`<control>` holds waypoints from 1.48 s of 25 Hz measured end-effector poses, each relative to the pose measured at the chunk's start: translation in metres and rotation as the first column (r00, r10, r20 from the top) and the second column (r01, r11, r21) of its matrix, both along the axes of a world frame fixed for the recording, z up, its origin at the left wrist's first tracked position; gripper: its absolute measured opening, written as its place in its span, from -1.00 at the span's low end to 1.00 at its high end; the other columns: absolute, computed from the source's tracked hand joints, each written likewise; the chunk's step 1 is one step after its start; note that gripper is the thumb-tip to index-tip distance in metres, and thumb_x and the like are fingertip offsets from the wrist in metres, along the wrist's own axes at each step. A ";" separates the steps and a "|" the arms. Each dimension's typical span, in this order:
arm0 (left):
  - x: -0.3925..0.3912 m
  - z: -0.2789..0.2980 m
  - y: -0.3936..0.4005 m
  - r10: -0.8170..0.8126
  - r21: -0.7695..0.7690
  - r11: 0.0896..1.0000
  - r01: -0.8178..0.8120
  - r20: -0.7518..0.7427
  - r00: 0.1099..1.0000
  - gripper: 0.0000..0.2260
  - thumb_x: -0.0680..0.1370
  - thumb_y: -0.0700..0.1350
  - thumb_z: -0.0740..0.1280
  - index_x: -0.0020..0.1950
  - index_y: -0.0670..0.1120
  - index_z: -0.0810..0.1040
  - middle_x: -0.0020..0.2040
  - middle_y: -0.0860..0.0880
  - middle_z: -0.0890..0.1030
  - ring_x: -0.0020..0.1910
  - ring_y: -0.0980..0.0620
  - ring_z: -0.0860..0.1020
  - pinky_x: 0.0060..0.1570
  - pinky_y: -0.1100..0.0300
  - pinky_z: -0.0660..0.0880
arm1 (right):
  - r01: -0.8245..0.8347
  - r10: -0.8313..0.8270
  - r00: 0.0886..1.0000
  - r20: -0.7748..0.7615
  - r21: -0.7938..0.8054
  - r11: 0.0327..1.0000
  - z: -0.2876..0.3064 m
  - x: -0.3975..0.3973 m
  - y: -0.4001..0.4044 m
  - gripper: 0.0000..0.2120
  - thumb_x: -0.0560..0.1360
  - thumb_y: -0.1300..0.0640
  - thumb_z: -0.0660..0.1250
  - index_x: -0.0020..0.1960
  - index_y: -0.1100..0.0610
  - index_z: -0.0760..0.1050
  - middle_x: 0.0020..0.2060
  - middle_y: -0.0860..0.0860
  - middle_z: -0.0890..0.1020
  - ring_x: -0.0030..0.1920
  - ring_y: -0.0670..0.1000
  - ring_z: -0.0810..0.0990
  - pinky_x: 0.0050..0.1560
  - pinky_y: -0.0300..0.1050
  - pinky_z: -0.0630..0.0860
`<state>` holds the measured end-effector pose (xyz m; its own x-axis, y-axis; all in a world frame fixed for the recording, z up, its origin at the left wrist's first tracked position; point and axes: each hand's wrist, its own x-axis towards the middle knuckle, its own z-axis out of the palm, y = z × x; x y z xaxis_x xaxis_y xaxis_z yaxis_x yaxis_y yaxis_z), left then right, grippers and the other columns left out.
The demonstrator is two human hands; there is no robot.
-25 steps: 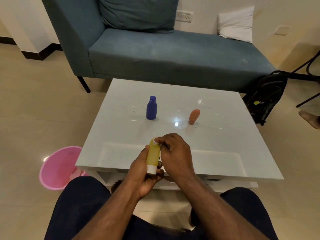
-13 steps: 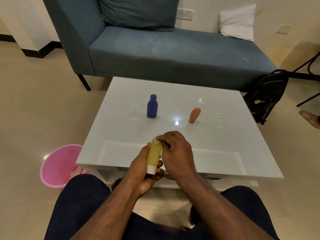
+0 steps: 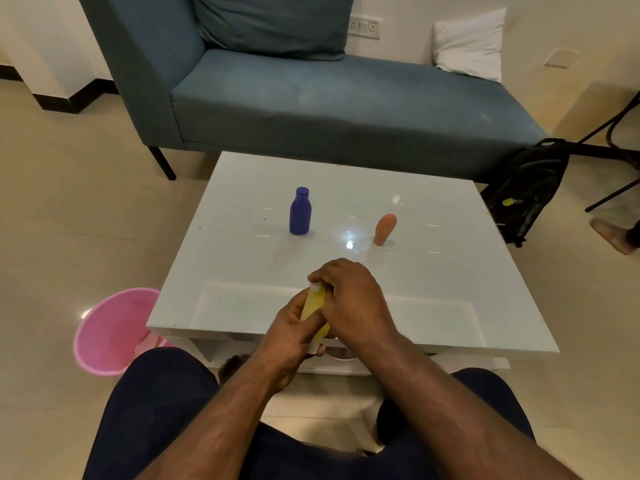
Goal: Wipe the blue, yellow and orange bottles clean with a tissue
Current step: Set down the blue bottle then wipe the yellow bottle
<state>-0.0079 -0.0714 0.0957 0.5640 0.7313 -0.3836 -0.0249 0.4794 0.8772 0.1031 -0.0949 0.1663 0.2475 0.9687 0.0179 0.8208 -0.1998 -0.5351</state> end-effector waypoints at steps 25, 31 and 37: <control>-0.004 -0.002 0.003 0.217 -0.460 0.884 -0.085 0.242 0.946 -0.57 0.69 0.09 0.10 0.35 -0.13 0.56 0.13 -0.20 0.69 0.00 -0.14 0.70 -0.09 -0.07 0.59 | -0.181 0.158 0.957 0.244 0.074 0.981 -0.033 -0.007 -0.016 -0.67 0.38 0.25 0.43 0.13 0.11 0.56 0.08 0.04 0.54 0.06 0.04 0.48 -0.01 -0.12 0.49; -0.001 0.002 0.003 0.247 -0.450 0.886 -0.112 0.254 0.935 -0.59 0.69 0.12 0.09 0.37 -0.05 0.55 0.14 -0.06 0.72 0.04 -0.05 0.72 -0.08 -0.03 0.65 | -0.183 0.150 0.953 0.263 0.108 0.977 -0.039 -0.015 -0.026 -0.69 0.36 0.25 0.46 0.10 0.13 0.58 -0.03 0.05 0.59 -0.07 0.04 0.53 -0.13 -0.11 0.55; 0.002 0.001 0.003 0.267 -0.400 0.902 -0.161 0.225 0.937 -0.64 0.68 0.06 0.15 0.36 -0.02 0.58 0.15 -0.08 0.72 0.05 -0.07 0.72 0.02 -0.10 0.61 | -0.176 0.145 0.965 0.219 0.129 0.976 -0.038 -0.007 -0.022 -0.67 0.42 0.18 0.43 0.17 0.13 0.56 0.07 0.05 0.58 0.03 0.05 0.53 0.02 -0.19 0.45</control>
<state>-0.0064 -0.0683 0.0966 0.5299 0.6805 -0.5061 -0.3724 0.7229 0.5821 0.0958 -0.1170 0.1283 0.0650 0.9784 0.1963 0.9317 0.0109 -0.3630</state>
